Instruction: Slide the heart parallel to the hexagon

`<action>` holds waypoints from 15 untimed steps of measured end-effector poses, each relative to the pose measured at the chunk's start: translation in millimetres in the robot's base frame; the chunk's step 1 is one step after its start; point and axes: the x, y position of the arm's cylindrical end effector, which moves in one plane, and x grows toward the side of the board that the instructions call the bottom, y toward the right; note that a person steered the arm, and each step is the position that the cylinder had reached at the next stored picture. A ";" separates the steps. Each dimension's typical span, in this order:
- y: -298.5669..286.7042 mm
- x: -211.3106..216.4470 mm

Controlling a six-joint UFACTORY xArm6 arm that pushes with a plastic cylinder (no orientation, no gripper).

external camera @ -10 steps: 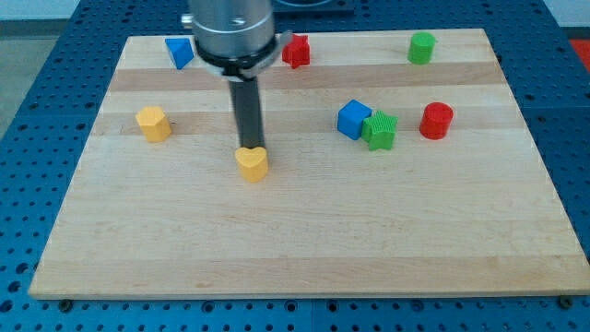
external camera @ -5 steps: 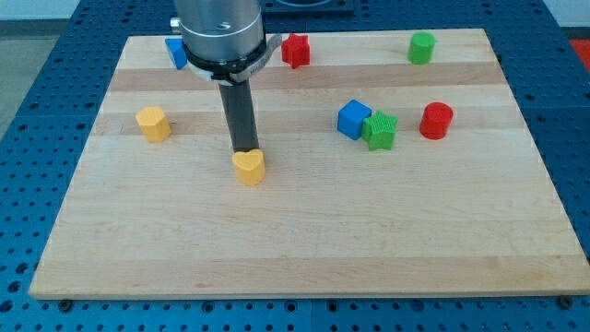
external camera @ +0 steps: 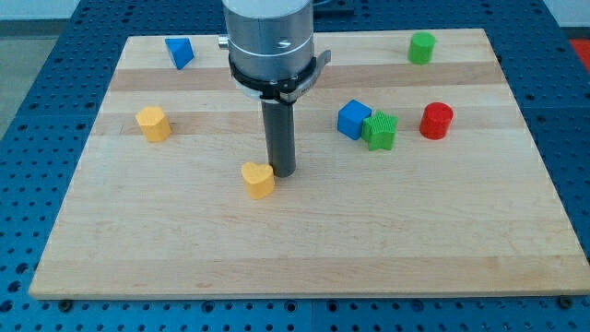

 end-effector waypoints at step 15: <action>-137.4 77.0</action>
